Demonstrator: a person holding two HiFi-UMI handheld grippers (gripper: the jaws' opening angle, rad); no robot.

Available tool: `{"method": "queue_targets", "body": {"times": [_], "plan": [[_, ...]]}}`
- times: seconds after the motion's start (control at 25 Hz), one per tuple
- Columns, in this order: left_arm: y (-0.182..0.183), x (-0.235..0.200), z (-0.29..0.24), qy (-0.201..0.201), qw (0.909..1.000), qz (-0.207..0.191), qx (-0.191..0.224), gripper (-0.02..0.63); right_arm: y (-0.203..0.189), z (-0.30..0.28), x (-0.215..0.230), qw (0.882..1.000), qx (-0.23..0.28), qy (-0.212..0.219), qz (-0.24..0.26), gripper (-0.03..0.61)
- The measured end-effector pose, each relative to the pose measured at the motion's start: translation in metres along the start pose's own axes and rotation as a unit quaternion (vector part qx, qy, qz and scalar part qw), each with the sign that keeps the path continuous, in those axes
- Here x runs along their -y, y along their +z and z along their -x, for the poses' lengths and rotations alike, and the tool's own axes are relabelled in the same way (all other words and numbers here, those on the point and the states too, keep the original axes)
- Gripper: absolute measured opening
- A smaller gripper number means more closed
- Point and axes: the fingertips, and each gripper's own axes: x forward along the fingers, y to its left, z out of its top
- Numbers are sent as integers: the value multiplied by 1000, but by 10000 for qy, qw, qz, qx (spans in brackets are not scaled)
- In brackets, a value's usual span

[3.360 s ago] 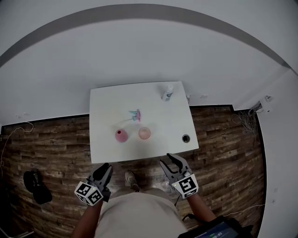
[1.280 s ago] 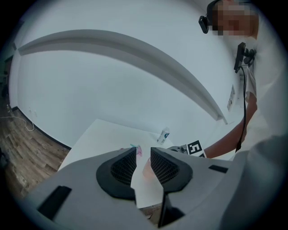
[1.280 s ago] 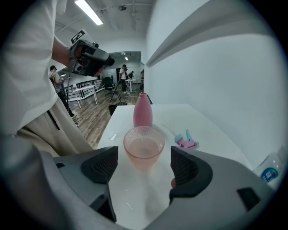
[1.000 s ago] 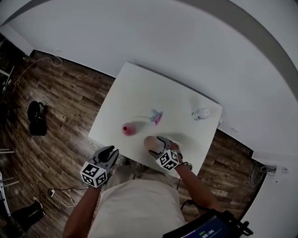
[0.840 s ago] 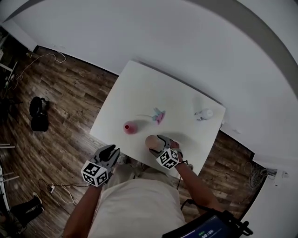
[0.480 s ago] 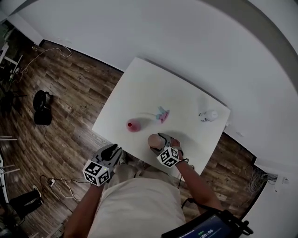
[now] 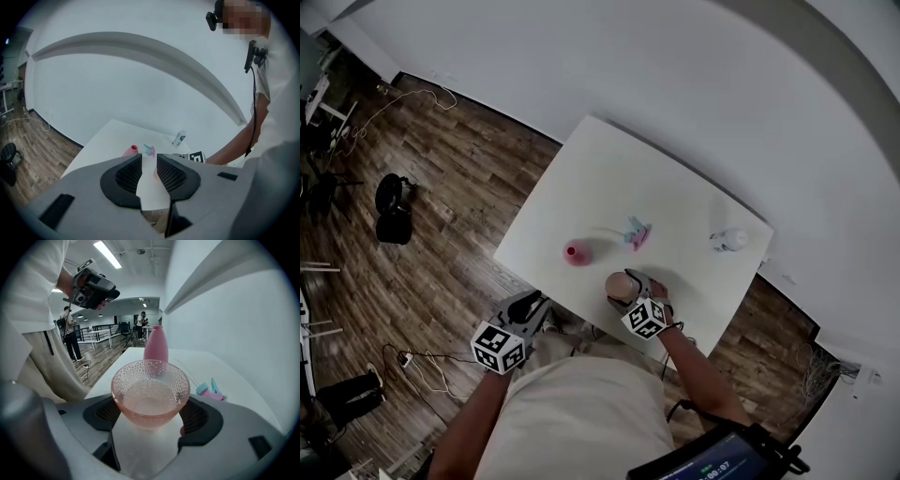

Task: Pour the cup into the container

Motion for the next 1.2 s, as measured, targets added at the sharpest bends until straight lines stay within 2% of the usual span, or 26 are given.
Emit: {"method": "queue_targets", "body": {"times": [0.64, 1.2], "plan": [[0, -18, 12, 34, 10000, -66, -62, 92, 12, 3, 2, 9975, -191, -392, -556, 366], [9, -33, 12, -157, 9996, -207, 72, 92, 67, 37, 2, 9949, -552, -308, -783, 365]]}}
